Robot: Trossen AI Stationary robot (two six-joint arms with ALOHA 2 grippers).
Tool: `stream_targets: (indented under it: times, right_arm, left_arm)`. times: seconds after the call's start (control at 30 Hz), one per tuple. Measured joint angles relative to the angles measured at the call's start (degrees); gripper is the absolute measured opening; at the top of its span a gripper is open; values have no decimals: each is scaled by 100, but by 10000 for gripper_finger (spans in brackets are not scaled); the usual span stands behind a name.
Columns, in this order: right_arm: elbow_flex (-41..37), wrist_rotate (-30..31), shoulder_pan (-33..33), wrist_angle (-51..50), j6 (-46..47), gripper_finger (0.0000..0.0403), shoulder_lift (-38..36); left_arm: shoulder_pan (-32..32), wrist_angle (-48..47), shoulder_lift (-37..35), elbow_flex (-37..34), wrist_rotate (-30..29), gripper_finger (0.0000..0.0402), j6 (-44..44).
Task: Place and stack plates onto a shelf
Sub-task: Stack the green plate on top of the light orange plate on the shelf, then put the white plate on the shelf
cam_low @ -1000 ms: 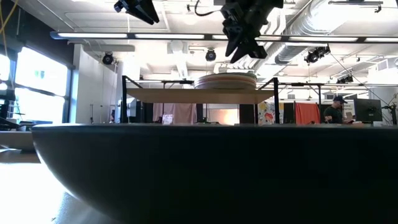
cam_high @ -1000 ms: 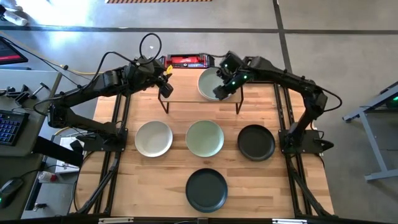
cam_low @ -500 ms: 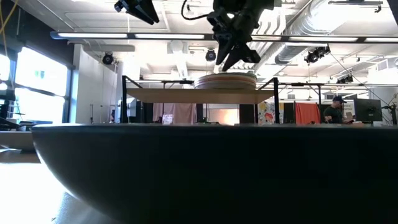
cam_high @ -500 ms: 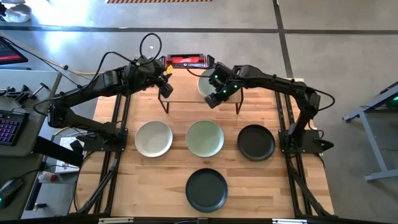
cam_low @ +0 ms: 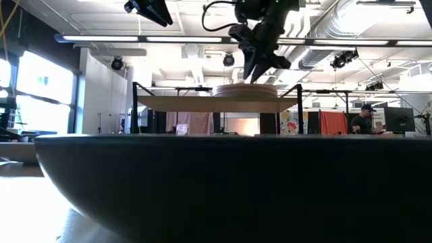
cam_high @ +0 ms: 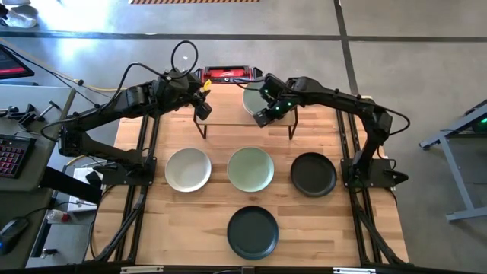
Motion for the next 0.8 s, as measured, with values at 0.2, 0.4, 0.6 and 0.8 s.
stream_targets:
  times: [0.2,0.4,0.6,0.8]
  right_arm:
    - [2,4,-128,-45,-96,97,0]
    - [2,-248,-182,-99,-289,97,-122]
    - [2,-299,-173,155,-504,97,-307]
    - [2,-299,-177,359,-765,97,-387]
  left_arm:
    - [0,0,1,0,0,131,-2]
    - [9,-1,2,0,0,131,-2]
    - [197,-204,160,-2,327,131,-233]
    - [267,-1643,294,-7,1166,131,-562]
